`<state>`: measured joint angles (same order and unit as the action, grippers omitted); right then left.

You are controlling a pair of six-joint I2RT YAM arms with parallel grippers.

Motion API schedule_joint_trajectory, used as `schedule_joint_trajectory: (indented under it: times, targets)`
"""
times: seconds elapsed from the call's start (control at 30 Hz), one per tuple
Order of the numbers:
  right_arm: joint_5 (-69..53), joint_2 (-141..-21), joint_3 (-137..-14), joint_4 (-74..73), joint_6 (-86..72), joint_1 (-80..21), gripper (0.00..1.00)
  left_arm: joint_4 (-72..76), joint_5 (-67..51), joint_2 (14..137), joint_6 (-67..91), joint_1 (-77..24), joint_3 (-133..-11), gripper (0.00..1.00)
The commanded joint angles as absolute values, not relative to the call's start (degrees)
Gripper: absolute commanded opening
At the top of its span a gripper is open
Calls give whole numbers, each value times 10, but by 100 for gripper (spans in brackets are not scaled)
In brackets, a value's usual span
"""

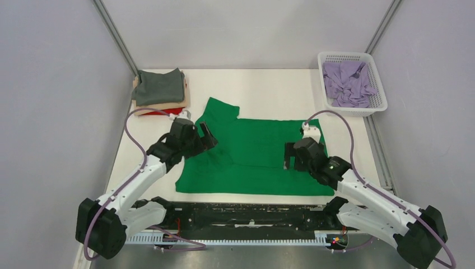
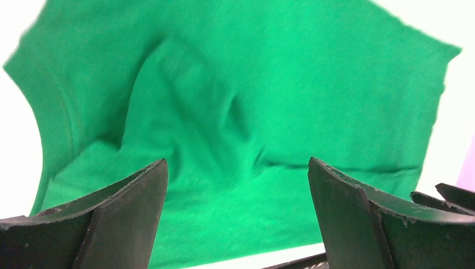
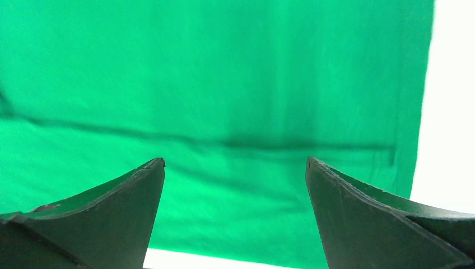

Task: Fold and stack the t-shirts
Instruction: Fold the flattened tshirt in 1/3 of the way, then grab the side of the flattened tshirt furthest away from the robot with both arms

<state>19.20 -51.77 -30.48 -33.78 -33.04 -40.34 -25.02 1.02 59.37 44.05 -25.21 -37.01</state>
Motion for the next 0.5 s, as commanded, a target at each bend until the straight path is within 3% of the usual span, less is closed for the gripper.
schedule_joint_trajectory:
  times: [0.0, 0.2, 0.23, 0.47]
  targets:
    - [329, -501, -384, -253, -340, -405, 98, -211, 75, 623, 393, -253, -480, 100]
    - [402, -522, -388, -141, -299, -384, 98, -242, 145, 799, 323, -247, -660, 100]
    - [391, -560, -412, -138, -282, -348, 98, -269, 161, 887, 305, -241, -739, 100]
    - [289, -667, -432, -81, -257, -245, 98, -321, 176, 1109, 240, -210, -960, 100]
